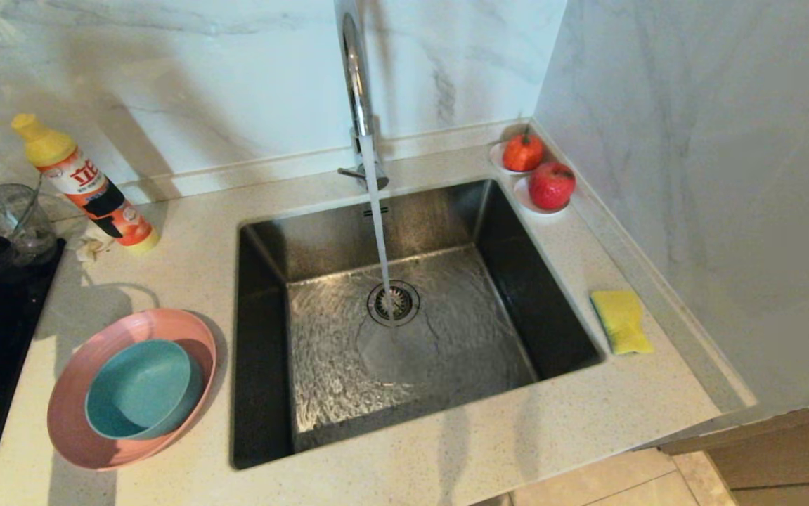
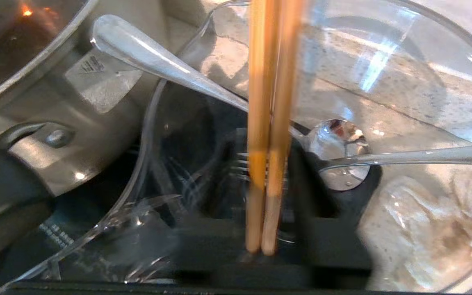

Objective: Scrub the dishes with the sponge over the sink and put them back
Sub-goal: Place the chopsticks on the glass basin

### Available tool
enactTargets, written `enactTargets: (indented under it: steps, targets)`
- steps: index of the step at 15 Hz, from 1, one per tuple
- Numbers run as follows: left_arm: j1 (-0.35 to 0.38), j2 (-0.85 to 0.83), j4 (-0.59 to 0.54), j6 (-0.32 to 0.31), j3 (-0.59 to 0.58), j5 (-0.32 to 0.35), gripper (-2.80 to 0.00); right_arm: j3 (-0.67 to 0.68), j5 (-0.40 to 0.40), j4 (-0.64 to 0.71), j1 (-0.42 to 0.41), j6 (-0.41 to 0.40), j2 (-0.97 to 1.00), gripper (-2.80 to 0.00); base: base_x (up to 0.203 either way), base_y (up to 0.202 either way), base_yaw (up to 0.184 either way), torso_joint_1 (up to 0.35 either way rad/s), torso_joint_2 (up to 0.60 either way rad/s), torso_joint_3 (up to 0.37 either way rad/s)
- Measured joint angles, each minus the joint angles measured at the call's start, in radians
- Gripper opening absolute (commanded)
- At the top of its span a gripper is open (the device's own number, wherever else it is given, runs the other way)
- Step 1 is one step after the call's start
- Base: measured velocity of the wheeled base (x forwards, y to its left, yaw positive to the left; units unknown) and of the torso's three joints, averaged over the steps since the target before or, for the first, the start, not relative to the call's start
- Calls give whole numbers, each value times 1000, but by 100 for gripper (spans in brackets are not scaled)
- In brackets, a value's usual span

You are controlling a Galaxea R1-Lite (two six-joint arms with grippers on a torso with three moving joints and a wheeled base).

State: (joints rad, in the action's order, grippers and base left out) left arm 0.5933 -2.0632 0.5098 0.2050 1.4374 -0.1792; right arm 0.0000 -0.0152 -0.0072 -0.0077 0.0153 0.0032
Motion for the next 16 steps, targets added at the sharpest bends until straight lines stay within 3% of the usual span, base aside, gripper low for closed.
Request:
enactTargets:
  steps: [8,12,13,16]
  targets:
    - [-12,56,-9,7,41,-1,0,0,0,0,0,0,0,-280,0,0,0,0,0,0]
    - [-17,180,-124,8,87,-2,0,0,-1,0,0,0,0,-280,0,0,0,0,0,0]
    - [-18,217,-176,8,105,-2,-280,0,0,0,0,0,0,-280,0,0,0,0,0,0]
    - [-18,338,-390,7,147,2,-280,0,0,0,0,0,0,-280,0,0,0,0,0,0]
